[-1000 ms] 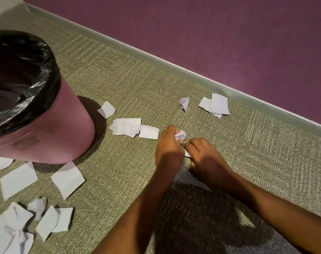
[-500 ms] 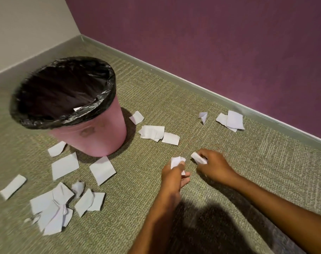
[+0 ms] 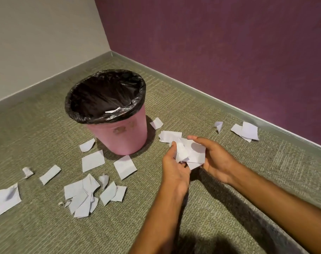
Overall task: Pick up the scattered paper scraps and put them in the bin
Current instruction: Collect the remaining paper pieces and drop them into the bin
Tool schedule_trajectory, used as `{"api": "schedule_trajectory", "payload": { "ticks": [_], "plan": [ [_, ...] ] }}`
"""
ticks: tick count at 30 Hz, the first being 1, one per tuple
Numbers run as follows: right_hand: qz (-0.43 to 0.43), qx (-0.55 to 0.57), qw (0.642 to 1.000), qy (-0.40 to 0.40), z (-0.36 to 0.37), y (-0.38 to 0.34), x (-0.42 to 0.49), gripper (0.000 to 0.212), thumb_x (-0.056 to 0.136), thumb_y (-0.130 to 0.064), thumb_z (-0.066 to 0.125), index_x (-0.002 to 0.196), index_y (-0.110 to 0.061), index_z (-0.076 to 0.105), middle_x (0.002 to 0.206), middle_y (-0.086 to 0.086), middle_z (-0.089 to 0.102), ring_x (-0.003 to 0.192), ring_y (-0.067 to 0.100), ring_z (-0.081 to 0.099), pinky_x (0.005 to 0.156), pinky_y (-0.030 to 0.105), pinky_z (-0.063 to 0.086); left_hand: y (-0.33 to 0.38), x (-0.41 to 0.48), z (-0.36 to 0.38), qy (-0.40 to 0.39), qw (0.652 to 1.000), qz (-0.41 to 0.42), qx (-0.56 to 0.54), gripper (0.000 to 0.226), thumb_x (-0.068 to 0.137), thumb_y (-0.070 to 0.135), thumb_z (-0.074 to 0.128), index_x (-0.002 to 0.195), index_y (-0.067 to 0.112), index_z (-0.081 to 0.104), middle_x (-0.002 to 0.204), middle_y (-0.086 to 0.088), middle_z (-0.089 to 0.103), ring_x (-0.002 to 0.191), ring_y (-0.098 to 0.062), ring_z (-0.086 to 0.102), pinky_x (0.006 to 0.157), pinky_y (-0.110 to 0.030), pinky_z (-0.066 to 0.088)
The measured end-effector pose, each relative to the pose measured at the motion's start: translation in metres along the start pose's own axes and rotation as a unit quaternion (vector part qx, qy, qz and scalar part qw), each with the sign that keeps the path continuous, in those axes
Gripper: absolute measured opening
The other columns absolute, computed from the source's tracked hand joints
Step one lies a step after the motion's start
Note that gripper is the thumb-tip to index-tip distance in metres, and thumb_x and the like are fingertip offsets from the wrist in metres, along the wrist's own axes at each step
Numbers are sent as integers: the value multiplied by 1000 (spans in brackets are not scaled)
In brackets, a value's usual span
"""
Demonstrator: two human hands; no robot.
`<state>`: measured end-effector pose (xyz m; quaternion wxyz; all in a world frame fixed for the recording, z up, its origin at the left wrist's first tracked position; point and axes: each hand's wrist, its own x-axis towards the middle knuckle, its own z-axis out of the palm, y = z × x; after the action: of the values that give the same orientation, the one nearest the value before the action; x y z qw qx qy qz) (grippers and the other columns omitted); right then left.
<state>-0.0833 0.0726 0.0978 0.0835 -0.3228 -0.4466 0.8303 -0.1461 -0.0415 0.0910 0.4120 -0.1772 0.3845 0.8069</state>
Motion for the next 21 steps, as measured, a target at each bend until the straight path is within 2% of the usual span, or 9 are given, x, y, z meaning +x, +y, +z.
{"api": "schedule_trajectory", "payload": {
  "ticks": [3,4,5,7,12,14,16,19,21],
  "plan": [
    [-18,22,1000,0,21,-16,-9,41,96,-32,69,127,-6,75,120,18,74,103,33,69,83,43,54,20,-24,17,-10,1000,24,-16,34,109,36,51,113,9,72,86,-11,81,70,-22,79,62,-34,63],
    [-22,27,999,5,27,-21,-10,48,96,-35,70,132,-4,72,121,18,72,108,35,66,83,43,53,25,-31,22,-18,999,39,-27,34,110,35,51,111,9,72,87,-11,82,72,-22,79,64,-34,64],
    [-25,31,999,7,35,-27,-11,53,96,-37,71,137,-4,69,123,17,71,111,36,64,82,42,52,32,-37,26,-27,997,57,-32,35,110,35,51,113,8,73,94,-12,82,81,-24,80,77,-37,66],
    [-31,28,999,-1,53,-44,-13,57,97,-41,71,141,-5,67,122,17,72,111,34,65,84,42,54,46,-45,32,-44,994,91,-48,36,109,34,52,121,7,72,112,-15,80,107,-30,75,106,-49,56],
    [-44,32,997,-52,108,-98,-13,60,97,-51,71,134,-3,69,97,12,76,84,26,76,75,39,63,110,-52,48,-92,979,130,-124,43,105,41,57,130,7,69,129,-17,74,126,-37,66,115,-58,46],
    [-44,56,995,-73,134,-117,-8,67,96,-56,71,134,-1,63,108,16,71,90,30,77,76,42,65,141,-52,53,-111,974,130,-146,55,102,48,59,140,9,64,139,-19,68,132,-42,61,116,-62,43],
    [-43,88,989,-109,157,-131,3,79,93,-63,72,136,0,55,127,22,66,108,38,75,89,54,65,169,-51,57,-125,971,136,-151,65,99,56,60,144,9,59,142,-24,64,132,-47,60,115,-67,42],
    [-25,121,982,-143,188,-141,22,98,81,-71,79,142,-3,44,144,29,54,128,51,65,105,71,50,204,-47,58,-148,967,147,-148,81,95,68,57,146,6,56,142,-28,61,131,-53,58,113,-74,39],
    [-12,132,979,-152,205,-142,29,113,67,-72,86,147,-6,40,148,29,48,136,57,55,107,76,45,222,-43,53,-165,964,140,-151,95,90,76,56,149,1,50,144,-34,57,132,-58,55,112,-77,36]
  ]
}}
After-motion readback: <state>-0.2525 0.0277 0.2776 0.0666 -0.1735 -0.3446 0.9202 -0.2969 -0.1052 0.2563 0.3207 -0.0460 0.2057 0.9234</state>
